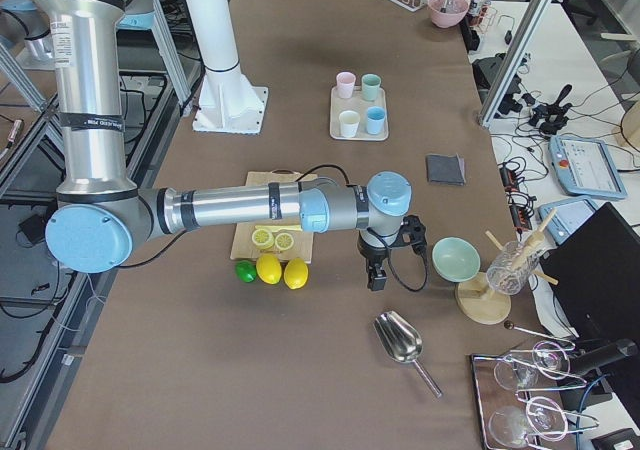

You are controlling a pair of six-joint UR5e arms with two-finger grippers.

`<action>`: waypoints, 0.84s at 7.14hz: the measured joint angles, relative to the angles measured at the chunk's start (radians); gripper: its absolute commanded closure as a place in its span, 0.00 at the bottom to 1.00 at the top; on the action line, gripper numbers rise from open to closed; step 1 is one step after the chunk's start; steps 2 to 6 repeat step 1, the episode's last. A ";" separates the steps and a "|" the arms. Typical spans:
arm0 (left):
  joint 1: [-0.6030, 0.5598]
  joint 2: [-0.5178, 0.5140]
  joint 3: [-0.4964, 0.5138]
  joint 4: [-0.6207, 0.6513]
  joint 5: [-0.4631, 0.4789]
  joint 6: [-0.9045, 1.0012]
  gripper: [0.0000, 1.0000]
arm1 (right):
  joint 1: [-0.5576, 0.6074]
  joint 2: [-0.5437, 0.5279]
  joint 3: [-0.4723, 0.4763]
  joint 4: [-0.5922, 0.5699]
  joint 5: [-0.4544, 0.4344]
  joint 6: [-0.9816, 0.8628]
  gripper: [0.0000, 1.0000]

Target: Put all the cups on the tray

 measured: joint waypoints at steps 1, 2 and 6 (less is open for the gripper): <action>0.000 0.001 -0.001 0.000 0.000 0.000 0.02 | 0.000 -0.003 0.000 0.001 0.000 -0.002 0.00; 0.000 0.001 -0.001 0.000 0.000 0.000 0.02 | 0.000 -0.003 0.000 0.001 0.000 -0.002 0.00; 0.000 0.001 -0.001 0.000 0.000 0.000 0.02 | 0.000 -0.003 0.000 0.001 0.000 -0.002 0.00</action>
